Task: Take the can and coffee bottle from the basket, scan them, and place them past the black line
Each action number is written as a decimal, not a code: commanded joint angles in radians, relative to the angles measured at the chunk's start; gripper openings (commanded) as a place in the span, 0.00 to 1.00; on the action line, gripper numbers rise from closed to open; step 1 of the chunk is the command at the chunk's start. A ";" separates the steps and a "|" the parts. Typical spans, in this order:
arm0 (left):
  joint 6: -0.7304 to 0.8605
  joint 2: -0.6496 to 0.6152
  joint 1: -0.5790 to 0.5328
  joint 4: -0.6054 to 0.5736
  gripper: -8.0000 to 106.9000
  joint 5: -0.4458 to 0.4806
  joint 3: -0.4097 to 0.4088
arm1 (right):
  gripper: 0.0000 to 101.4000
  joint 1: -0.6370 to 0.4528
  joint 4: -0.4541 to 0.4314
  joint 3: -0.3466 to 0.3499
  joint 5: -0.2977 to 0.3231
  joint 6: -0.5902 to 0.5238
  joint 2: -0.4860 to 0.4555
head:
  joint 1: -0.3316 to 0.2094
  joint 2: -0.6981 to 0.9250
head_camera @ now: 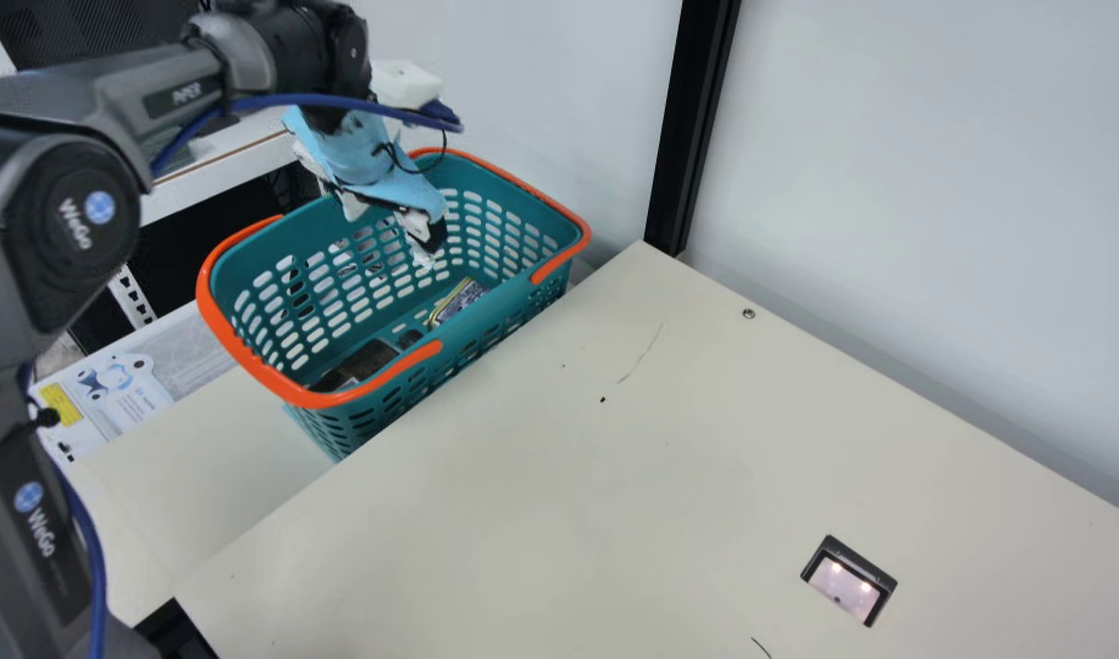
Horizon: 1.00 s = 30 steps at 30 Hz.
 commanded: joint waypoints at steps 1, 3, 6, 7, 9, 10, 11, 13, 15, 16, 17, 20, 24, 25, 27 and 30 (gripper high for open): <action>0.035 0.028 0.004 -0.028 0.85 -0.011 -0.003 | 1.00 0.000 0.000 0.000 0.000 0.000 0.000 | -0.005 0.011; 0.058 0.050 0.009 -0.050 0.85 -0.020 -0.005 | 1.00 0.000 0.000 0.000 0.000 0.000 0.000 | -0.005 0.011; 0.087 0.084 0.018 -0.085 0.85 -0.031 -0.011 | 1.00 0.000 0.000 0.000 0.000 0.000 0.000 | -0.005 0.011; 0.096 0.096 0.022 -0.097 0.85 -0.032 -0.016 | 1.00 0.000 0.000 0.000 0.000 0.000 0.000 | -0.005 0.011; 0.111 0.120 0.028 -0.121 0.85 -0.031 -0.025 | 1.00 0.000 0.000 0.000 0.000 0.000 0.000 | -0.005 0.011; 0.118 0.132 0.031 -0.133 0.85 -0.030 -0.030 | 1.00 0.000 0.000 0.000 0.000 0.000 0.000 | -0.005 0.011; 0.124 0.145 0.035 -0.144 0.85 -0.027 -0.036 | 1.00 0.000 0.000 0.000 0.000 0.000 0.000 | -0.005 0.011; 0.135 0.170 0.040 -0.166 0.85 -0.020 -0.049 | 1.00 0.000 0.000 0.000 0.000 0.000 0.000 | -0.005 0.011; 0.145 0.193 0.046 -0.186 0.85 -0.012 -0.062 | 1.00 0.000 0.000 0.000 0.000 0.000 0.000 | -0.005 0.011; 0.150 0.206 0.049 -0.195 0.85 -0.008 -0.070 | 1.00 0.000 0.000 0.000 0.000 0.000 0.000 | -0.005 0.011; 0.155 0.218 0.052 -0.204 0.85 -0.003 -0.078 | 1.00 0.000 0.000 0.000 0.000 0.000 0.000 | -0.005 0.011; 0.169 0.254 0.059 -0.225 0.85 0.009 -0.107 | 1.00 0.000 0.000 0.000 0.000 0.000 0.000 | -0.005 0.011; 0.182 0.303 0.063 -0.241 0.85 0.021 -0.150 | 1.00 0.000 0.000 0.000 0.000 0.000 0.000 | -0.005 0.011; 0.184 0.314 0.064 -0.244 0.85 0.024 -0.161 | 1.00 0.000 0.000 0.000 0.000 0.000 0.000 | -0.005 0.011; 0.187 0.339 0.063 -0.249 0.85 0.031 -0.185 | 1.00 0.000 0.000 0.000 0.000 0.000 0.000 | -0.005 0.011; 0.190 0.372 0.058 -0.253 0.85 0.037 -0.219 | 1.00 0.000 0.000 0.000 0.000 0.000 0.000 | -0.005 0.011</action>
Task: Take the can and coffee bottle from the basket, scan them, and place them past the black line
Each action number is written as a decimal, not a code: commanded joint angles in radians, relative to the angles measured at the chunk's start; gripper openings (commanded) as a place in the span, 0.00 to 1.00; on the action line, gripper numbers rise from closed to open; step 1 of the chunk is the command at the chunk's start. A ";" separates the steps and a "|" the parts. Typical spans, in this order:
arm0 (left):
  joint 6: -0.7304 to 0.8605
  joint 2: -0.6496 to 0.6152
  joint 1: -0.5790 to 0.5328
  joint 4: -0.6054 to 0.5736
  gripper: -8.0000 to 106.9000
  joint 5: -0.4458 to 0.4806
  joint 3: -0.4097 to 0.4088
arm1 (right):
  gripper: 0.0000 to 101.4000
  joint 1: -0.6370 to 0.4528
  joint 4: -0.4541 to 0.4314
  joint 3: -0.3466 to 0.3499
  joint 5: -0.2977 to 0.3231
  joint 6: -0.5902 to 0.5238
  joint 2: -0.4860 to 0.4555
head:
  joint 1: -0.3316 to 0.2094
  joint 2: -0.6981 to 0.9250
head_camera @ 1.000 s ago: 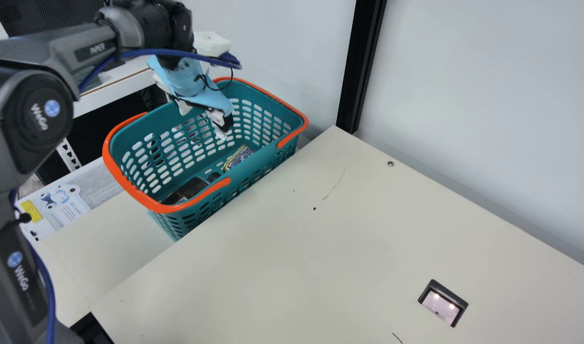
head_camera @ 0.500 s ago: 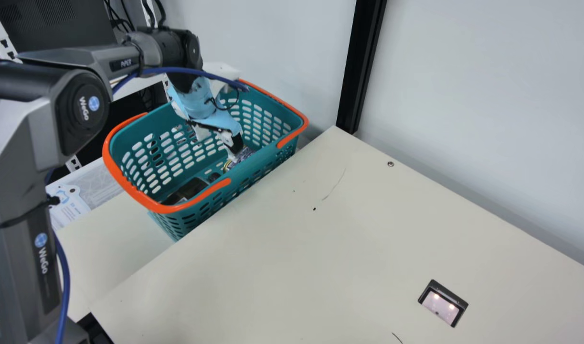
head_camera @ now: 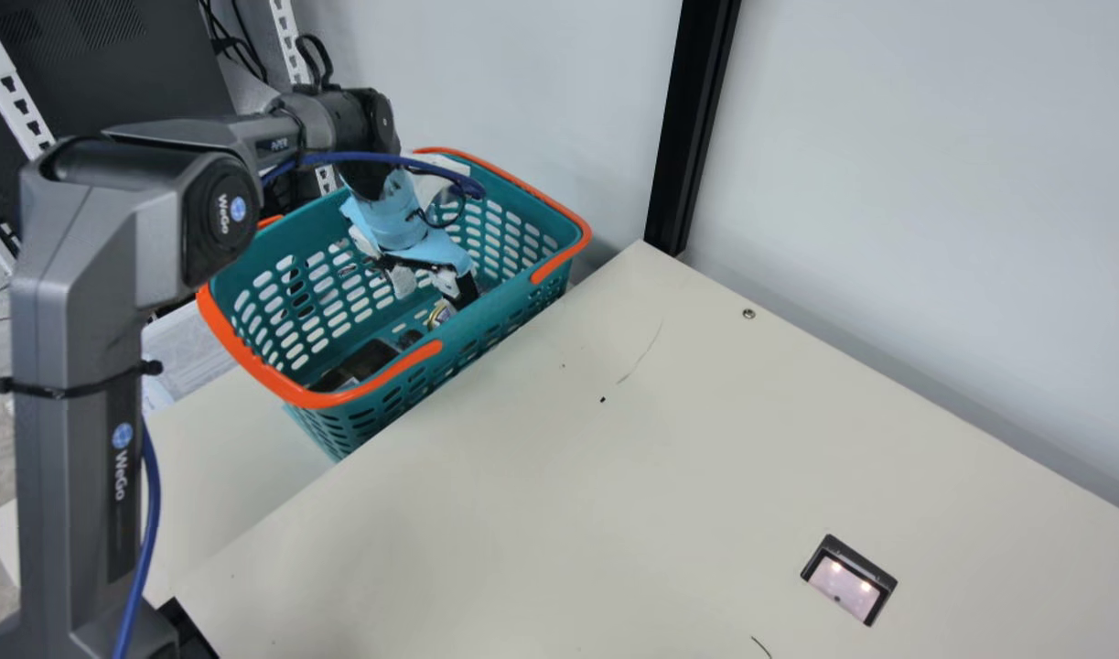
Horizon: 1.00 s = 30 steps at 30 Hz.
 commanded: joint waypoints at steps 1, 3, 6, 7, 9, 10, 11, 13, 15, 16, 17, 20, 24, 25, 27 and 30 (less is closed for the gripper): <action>0.002 0.021 -0.004 -0.001 0.85 0.003 -0.027 | 1.00 0.000 0.000 0.000 0.000 0.000 0.000 | -0.005 0.011; 0.003 0.041 -0.010 -0.002 0.85 0.005 -0.048 | 1.00 0.000 0.000 0.000 0.000 0.000 0.000 | -0.005 0.011; 0.001 0.071 -0.020 -0.003 0.85 0.009 -0.080 | 1.00 0.000 0.000 0.000 0.000 0.000 0.000 | -0.005 0.011; 0.001 0.080 -0.023 -0.003 0.85 0.010 -0.091 | 1.00 0.000 0.000 0.000 0.000 0.000 0.000 | -0.005 0.011; -0.001 0.102 -0.028 -0.003 0.85 0.013 -0.116 | 1.00 0.000 0.000 0.000 0.000 0.000 0.000 | -0.005 0.011; -0.003 0.113 -0.031 -0.003 0.85 0.015 -0.128 | 1.00 0.000 0.000 0.000 0.000 0.000 0.000 | -0.005 0.011; -0.006 0.125 -0.033 -0.002 0.85 0.018 -0.144 | 1.00 0.000 0.000 0.000 0.000 0.000 0.000 | -0.005 0.011; -0.012 0.149 -0.037 0.001 0.85 0.026 -0.175 | 1.00 0.000 0.000 0.000 0.000 0.000 0.000 | -0.005 0.011; -0.019 0.177 -0.040 0.007 0.85 0.034 -0.211 | 1.00 0.000 0.000 0.000 0.000 0.000 0.000 | -0.005 0.011; -0.021 0.191 -0.041 0.009 0.85 0.039 -0.227 | 1.00 0.000 0.000 0.000 0.000 0.000 0.000 | -0.005 0.011; -0.024 0.205 -0.042 0.012 0.85 0.044 -0.246 | 1.00 0.000 0.000 0.000 0.000 0.000 0.000 | -0.005 0.011; -0.034 0.246 -0.043 0.020 0.85 0.058 -0.296 | 1.00 0.000 0.000 0.000 0.000 0.000 0.000 | -0.005 0.011; -0.044 0.295 -0.043 0.020 0.85 0.083 -0.361 | 1.00 0.000 0.000 0.000 0.000 0.000 0.000 | -0.005 0.011; -0.047 0.307 -0.043 0.018 0.85 0.089 -0.376 | 1.00 0.000 0.000 0.000 0.000 0.000 0.000 | -0.005 0.011; -0.051 0.328 -0.042 0.013 0.85 0.103 -0.406 | 1.00 0.000 0.000 0.000 0.000 0.000 0.000 | -0.005 0.011; -0.057 0.351 -0.041 -0.001 0.16 0.116 -0.443 | 1.00 0.000 0.000 0.000 0.000 0.000 0.000 | -0.005 0.011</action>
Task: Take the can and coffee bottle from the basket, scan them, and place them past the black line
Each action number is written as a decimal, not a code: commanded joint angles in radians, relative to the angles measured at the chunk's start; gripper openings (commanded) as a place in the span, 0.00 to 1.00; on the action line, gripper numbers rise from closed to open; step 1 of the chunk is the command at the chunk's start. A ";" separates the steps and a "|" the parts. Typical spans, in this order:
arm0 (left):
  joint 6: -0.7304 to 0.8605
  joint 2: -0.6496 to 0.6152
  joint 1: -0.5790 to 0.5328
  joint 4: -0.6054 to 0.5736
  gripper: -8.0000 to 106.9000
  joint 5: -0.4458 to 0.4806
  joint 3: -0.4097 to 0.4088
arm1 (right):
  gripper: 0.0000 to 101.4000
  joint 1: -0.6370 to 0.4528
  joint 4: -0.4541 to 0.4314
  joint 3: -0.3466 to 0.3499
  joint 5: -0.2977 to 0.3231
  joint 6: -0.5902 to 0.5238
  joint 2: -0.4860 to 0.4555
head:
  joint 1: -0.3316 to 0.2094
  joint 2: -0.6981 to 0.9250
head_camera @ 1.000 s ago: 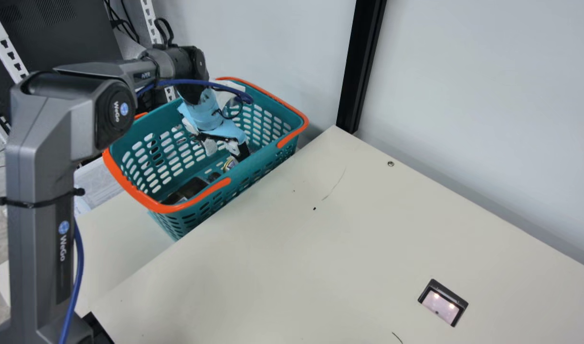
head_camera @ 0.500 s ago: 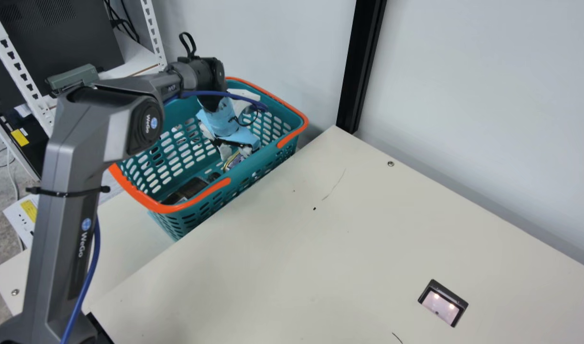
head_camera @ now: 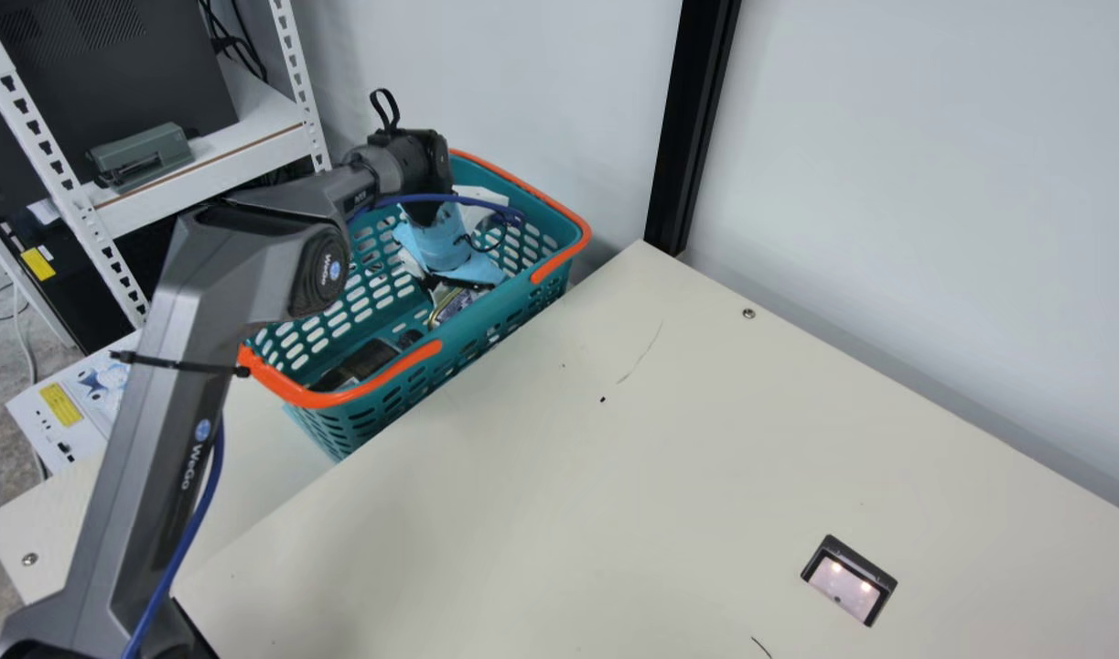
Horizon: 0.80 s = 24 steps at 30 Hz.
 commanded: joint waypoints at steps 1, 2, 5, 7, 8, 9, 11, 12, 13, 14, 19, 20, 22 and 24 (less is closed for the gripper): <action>-0.001 0.010 0.002 -0.014 0.16 0.009 -0.030 | 1.00 0.000 0.000 0.000 0.000 0.000 0.000 | -0.005 0.011; -0.002 0.012 0.003 -0.022 0.16 0.013 -0.038 | 1.00 0.000 0.000 0.000 0.000 0.000 0.000 | -0.005 0.011; -0.004 -0.006 0.008 -0.041 0.16 0.013 -0.044 | 1.00 0.000 0.000 0.000 0.000 0.000 0.000 | -0.005 0.011; -0.005 -0.035 0.010 -0.030 0.16 -0.019 -0.026 | 1.00 0.000 0.000 0.000 0.000 0.000 0.000 | -0.005 0.011; -0.006 -0.053 0.011 -0.022 0.16 -0.039 -0.013 | 1.00 0.000 0.000 0.000 0.000 0.000 0.000 | -0.005 0.011; -0.008 -0.078 0.012 -0.012 0.16 -0.064 0.010 | 1.00 0.000 0.000 0.000 0.000 0.000 0.000 | -0.005 0.011; -0.015 -0.134 0.016 0.006 0.16 -0.113 0.059 | 1.00 0.000 0.000 0.000 0.000 0.000 0.000 | -0.005 0.011; -0.018 -0.164 0.018 0.013 0.16 -0.135 0.083 | 1.00 0.000 0.000 0.000 0.000 0.000 0.000 | -0.005 0.011; -0.020 -0.200 0.020 0.019 0.16 -0.160 0.117 | 1.00 0.000 0.000 0.000 0.000 0.000 0.000 | -0.005 0.011; -0.022 -0.236 0.023 0.021 0.16 -0.180 0.146 | 1.00 0.000 0.000 0.000 0.000 0.000 0.000 | -0.005 0.011; -0.011 -0.431 0.040 -0.026 0.16 -0.234 0.298 | 1.00 0.000 0.000 0.000 0.000 0.000 0.000 | -0.005 0.011; -0.006 -0.469 0.044 -0.043 0.16 -0.235 0.324 | 1.00 0.000 0.000 0.000 0.000 0.000 0.000 | -0.005 0.011; 0.004 -0.544 0.053 -0.088 0.16 -0.226 0.368 | 1.00 0.000 0.000 0.000 0.000 0.000 0.000 | -0.005 0.011; 0.011 -0.608 0.063 -0.137 0.16 -0.206 0.400 | 1.00 0.000 0.000 0.000 0.000 0.000 0.000 | -0.005 0.011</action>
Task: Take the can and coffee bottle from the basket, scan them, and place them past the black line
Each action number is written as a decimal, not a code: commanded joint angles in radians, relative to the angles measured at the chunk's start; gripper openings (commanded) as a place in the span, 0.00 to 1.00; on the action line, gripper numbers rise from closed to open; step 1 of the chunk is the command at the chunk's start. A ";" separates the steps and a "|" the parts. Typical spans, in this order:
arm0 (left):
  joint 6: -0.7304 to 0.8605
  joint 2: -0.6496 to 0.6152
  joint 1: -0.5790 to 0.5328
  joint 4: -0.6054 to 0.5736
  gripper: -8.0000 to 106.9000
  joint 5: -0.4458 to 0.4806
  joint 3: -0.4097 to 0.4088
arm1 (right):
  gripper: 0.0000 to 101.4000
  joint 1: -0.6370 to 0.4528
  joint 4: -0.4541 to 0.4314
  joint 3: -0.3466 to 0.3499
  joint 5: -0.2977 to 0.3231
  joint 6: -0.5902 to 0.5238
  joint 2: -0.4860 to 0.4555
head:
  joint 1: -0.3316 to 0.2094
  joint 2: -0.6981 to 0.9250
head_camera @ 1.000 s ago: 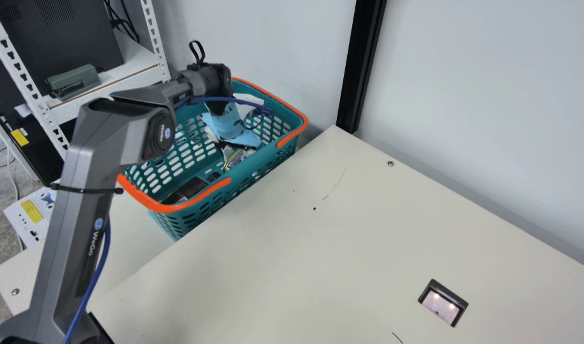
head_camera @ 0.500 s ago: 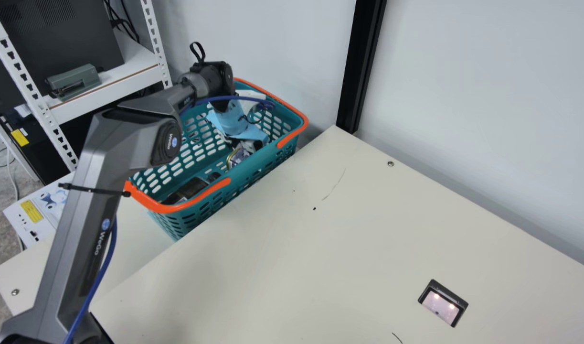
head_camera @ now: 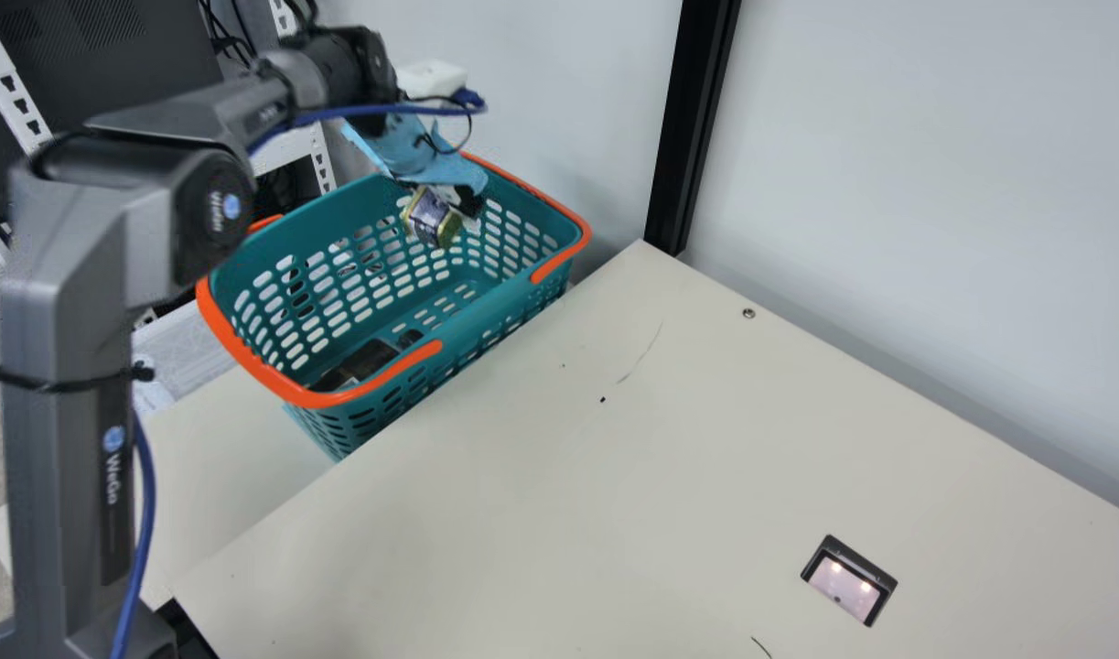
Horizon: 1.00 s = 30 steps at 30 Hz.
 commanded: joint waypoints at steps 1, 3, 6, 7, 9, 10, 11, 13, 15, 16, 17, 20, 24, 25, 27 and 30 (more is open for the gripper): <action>0.005 -0.144 0.011 -0.076 0.16 0.029 0.059 | 1.00 0.000 0.000 0.000 0.000 0.000 0.000 | -0.005 0.011; 0.006 -0.196 0.023 -0.134 0.16 0.074 0.077 | 1.00 0.000 0.000 0.000 0.000 0.000 0.000 | -0.005 0.011; -0.007 -0.259 0.045 -0.224 0.16 0.162 0.086 | 1.00 0.000 0.000 0.000 0.000 0.000 0.000 | -0.005 0.011; -0.013 -0.277 0.053 -0.257 0.16 0.195 0.088 | 1.00 0.000 0.000 0.000 0.000 0.000 0.000 | -0.005 0.011; -0.030 -0.309 0.068 -0.318 0.16 0.262 0.088 | 1.00 0.000 0.000 0.000 0.000 0.000 0.000 | -0.005 0.011; -0.039 -0.323 0.075 -0.349 0.16 0.296 0.088 | 1.00 0.000 0.000 0.000 0.000 0.000 0.000 | -0.005 0.011; -0.050 -0.337 0.081 -0.377 0.16 0.326 0.089 | 1.00 0.000 0.000 0.000 0.000 0.000 0.000 | -0.005 0.011; -0.073 -0.365 0.090 -0.432 0.16 0.376 0.100 | 1.00 0.000 0.000 0.000 0.000 0.000 0.000 | -0.005 0.011; -0.085 -0.400 0.081 -0.485 0.16 0.376 0.159 | 1.00 0.000 0.000 0.000 0.000 0.000 0.000 | -0.005 0.011; -0.090 -0.418 0.074 -0.509 0.16 0.376 0.188 | 1.00 0.000 0.000 0.000 0.000 0.000 0.000 | -0.005 0.011; -0.097 -0.435 0.066 -0.531 0.16 0.376 0.213 | 1.00 0.000 0.000 0.000 0.000 0.000 0.000 | -0.005 0.011; -0.113 -0.484 0.034 -0.598 0.16 0.376 0.292 | 1.00 0.000 0.000 0.000 0.000 0.000 0.000 | -0.005 0.011; -0.137 -0.537 -0.021 -0.679 0.16 0.376 0.378 | 1.00 0.000 0.000 0.000 0.000 0.000 0.000 | -0.005 0.011; -0.144 -0.548 -0.037 -0.700 0.16 0.376 0.397 | 1.00 0.000 0.000 0.000 0.000 0.000 0.000 | -0.005 0.011; -0.159 -0.567 -0.070 -0.740 0.16 0.376 0.431 | 1.00 0.000 0.000 0.000 0.000 0.000 0.000 | -0.005 0.011; -0.184 -0.592 -0.124 -0.799 0.16 0.376 0.476 | 1.00 0.000 0.000 0.000 0.000 0.000 0.000 | -0.005 0.011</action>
